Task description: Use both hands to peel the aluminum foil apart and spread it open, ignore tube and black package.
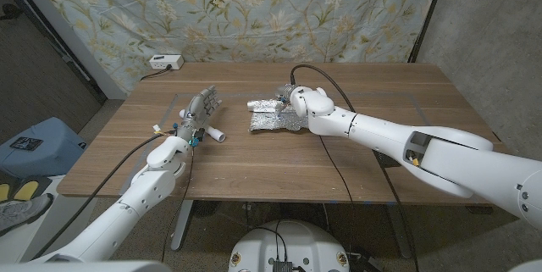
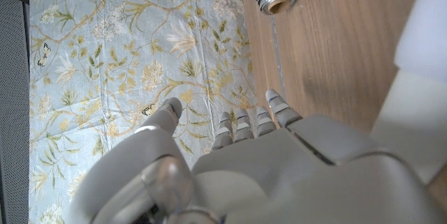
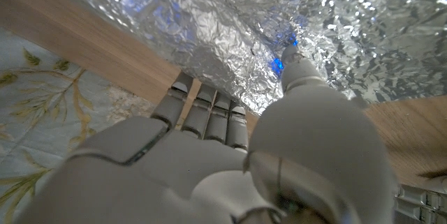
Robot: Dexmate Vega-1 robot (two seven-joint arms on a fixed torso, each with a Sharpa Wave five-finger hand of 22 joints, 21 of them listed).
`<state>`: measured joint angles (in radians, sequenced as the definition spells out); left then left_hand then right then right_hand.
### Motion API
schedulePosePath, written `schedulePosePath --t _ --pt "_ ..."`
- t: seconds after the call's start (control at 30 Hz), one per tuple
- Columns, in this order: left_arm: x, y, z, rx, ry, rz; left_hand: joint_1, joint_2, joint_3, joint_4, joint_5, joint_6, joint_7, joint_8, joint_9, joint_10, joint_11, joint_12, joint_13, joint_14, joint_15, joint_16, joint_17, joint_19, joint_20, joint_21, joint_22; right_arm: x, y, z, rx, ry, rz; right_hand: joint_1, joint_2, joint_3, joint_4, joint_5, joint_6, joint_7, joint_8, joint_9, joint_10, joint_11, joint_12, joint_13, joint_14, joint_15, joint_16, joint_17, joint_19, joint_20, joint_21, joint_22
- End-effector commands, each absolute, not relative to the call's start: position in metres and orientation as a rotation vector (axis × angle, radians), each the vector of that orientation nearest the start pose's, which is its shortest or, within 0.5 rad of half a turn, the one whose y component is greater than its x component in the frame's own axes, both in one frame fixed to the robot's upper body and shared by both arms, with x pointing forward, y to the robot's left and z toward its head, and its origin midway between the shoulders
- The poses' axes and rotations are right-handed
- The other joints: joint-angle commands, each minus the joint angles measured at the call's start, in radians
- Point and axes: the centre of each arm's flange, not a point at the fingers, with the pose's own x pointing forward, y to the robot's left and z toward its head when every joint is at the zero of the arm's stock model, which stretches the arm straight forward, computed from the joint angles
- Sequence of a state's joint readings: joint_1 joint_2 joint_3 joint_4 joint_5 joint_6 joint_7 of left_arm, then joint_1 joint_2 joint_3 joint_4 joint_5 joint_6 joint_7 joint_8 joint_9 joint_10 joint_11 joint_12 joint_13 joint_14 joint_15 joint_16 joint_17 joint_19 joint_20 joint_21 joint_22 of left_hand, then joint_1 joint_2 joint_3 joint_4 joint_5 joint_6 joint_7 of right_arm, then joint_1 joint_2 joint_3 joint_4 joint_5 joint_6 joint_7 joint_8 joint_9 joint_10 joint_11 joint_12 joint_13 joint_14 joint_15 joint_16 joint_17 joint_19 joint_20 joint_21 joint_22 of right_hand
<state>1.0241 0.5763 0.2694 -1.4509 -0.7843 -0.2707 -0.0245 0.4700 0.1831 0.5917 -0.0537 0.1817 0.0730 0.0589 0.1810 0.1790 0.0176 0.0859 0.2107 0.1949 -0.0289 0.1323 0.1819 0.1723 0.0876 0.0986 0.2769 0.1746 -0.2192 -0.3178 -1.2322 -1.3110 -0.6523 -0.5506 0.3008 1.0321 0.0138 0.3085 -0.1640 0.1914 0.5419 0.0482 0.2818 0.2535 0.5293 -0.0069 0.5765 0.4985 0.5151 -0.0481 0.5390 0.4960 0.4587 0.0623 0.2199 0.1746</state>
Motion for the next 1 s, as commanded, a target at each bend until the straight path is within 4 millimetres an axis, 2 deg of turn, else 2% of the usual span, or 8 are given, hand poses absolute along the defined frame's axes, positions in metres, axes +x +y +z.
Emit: schedulePosePath --t 0.03,1.0 --pt "0.618 0.326 -0.064 -0.163 -0.548 -0.189 -0.001 0.008 0.002 0.004 0.010 0.009 0.001 0.006 0.003 0.006 0.006 0.004 0.003 0.006 0.006 0.004 0.003 0.009 0.008 0.000 0.004 0.673 -0.018 0.024 -1.744 -0.352 0.156 0.013 0.000 -0.008 0.001 0.003 0.014 -0.004 0.011 0.007 0.015 0.001 0.017 0.015 0.011 -0.055 0.012 0.013 0.013 -0.005 0.007 0.006" --pt "0.609 0.308 -0.064 -0.152 -0.550 -0.209 0.004 0.006 0.006 0.002 0.012 0.039 0.004 0.014 0.004 0.038 0.009 0.015 0.004 0.036 0.004 0.011 0.002 0.037 0.010 0.000 0.005 0.648 -0.033 0.036 -1.726 -0.385 0.148 0.042 0.008 -0.019 0.003 0.002 0.037 -0.012 0.014 0.027 0.012 -0.009 0.066 0.064 0.017 -0.069 0.036 0.054 0.018 -0.013 0.004 0.007"
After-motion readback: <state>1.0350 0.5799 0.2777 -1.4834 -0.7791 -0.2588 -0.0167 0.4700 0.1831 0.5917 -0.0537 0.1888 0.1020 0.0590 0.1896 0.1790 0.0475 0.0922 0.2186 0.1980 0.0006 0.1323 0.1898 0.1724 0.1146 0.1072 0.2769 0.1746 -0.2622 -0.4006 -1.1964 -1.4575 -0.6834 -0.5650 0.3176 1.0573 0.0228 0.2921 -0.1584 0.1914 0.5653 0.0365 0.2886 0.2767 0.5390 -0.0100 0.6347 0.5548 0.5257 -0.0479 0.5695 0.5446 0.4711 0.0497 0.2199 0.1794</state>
